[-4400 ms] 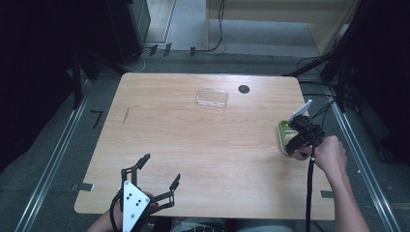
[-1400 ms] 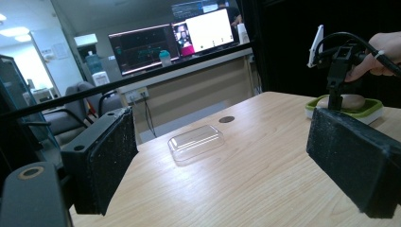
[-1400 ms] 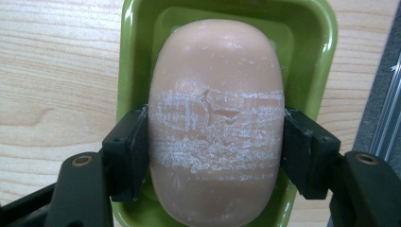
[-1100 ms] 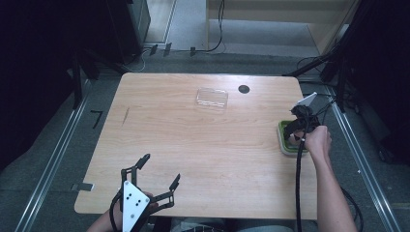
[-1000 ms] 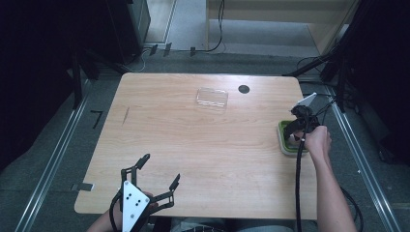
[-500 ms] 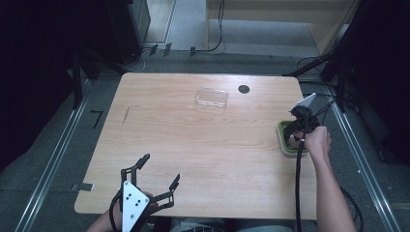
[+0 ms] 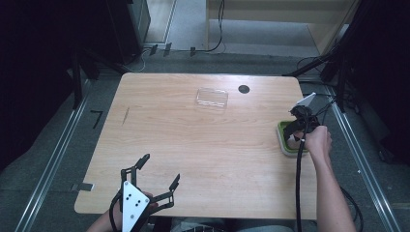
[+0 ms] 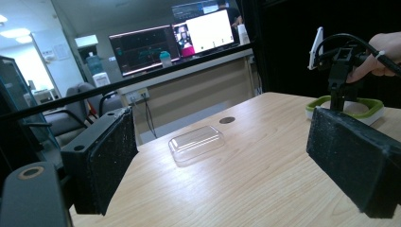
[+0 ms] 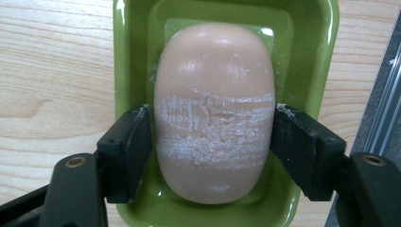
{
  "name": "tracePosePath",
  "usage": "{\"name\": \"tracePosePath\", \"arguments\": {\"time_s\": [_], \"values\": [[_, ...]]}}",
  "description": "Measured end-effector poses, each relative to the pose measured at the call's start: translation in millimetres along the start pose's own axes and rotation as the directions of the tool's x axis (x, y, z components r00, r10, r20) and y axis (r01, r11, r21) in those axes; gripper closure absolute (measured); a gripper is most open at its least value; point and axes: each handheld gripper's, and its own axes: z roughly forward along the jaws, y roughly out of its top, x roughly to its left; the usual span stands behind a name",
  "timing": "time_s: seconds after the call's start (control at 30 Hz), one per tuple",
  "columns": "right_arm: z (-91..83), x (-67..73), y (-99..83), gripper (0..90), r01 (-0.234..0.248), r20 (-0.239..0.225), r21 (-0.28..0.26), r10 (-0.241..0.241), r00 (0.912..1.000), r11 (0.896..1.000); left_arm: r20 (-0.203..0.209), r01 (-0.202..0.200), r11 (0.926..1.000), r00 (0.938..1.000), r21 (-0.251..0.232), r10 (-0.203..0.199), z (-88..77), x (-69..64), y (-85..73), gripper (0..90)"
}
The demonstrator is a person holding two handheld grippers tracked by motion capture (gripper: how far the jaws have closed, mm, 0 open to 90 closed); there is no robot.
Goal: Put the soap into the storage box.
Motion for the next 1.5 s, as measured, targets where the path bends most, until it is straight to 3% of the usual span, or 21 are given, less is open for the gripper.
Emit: {"name": "tracePosePath", "arguments": {"time_s": [0.27,0.5,0.93,1.5], "values": [[-3.7,0.3,-2.3,25.6,0.001,-0.011,-0.004,-0.001,0.9999,1.0,-0.002,-0.001,1.0,1.0,0.005,0.001,0.0,-0.4,0.1,9.9],[-16.7,5.5,-7.2,15.5,0.038,-0.024,-0.018,-0.039,0.999,0.999,-0.004,-0.002,1.0,1.0,0.006,0.002,-0.7,0.1,-0.2,9.9],[-34.9,20.6,-25.1,13.8,0.108,-0.032,-0.033,-0.109,0.9935,0.994,-0.009,-0.001,1.0,1.0,0.005,0.001,-3.1,0.0,0.1,9.9],[-57.0,44.8,-75.1,12.5,0.23,-0.014,-0.055,-0.231,0.9729,0.972,-0.002,-0.003,1.0,1.0,0.007,0.003,-1.7,-1.2,0.4,9.9]]}}
